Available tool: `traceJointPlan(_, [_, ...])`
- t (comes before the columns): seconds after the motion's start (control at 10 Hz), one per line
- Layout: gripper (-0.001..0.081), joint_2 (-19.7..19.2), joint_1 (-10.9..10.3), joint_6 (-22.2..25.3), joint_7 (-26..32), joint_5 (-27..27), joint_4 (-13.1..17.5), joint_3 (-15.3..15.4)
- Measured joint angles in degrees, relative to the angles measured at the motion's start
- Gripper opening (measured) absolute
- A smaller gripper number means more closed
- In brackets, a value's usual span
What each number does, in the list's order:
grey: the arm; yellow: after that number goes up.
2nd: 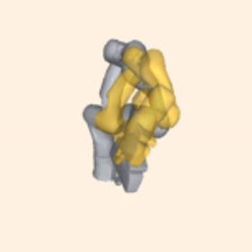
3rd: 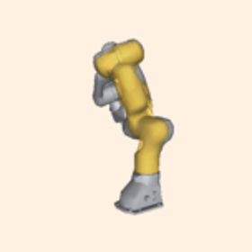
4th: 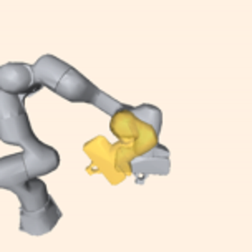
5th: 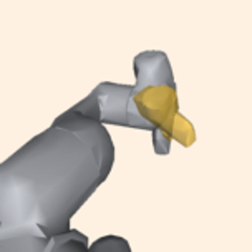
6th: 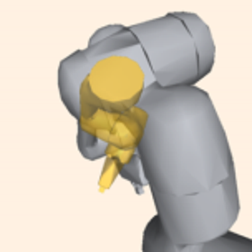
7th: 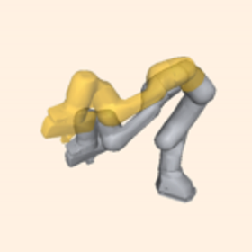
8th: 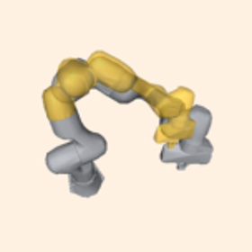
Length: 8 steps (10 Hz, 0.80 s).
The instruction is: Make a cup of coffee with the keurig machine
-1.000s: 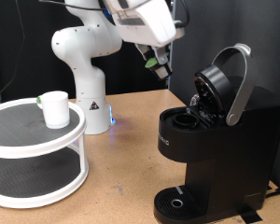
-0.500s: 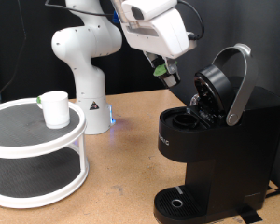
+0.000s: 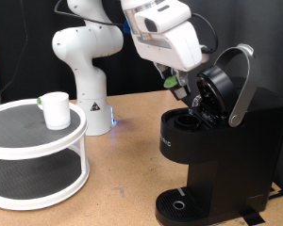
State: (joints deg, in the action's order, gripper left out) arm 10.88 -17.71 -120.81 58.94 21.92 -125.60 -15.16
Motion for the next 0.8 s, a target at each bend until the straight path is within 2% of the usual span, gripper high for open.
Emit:
traceJointPlan(0.4, [0.0483,-0.78,-0.14,-3.6,-1.5,-1.09,-1.7,3.12])
traceJointPlan(0.8, [0.0483,-0.99,-0.14,-6.2,-2.58,-2.41,-4.35,4.59])
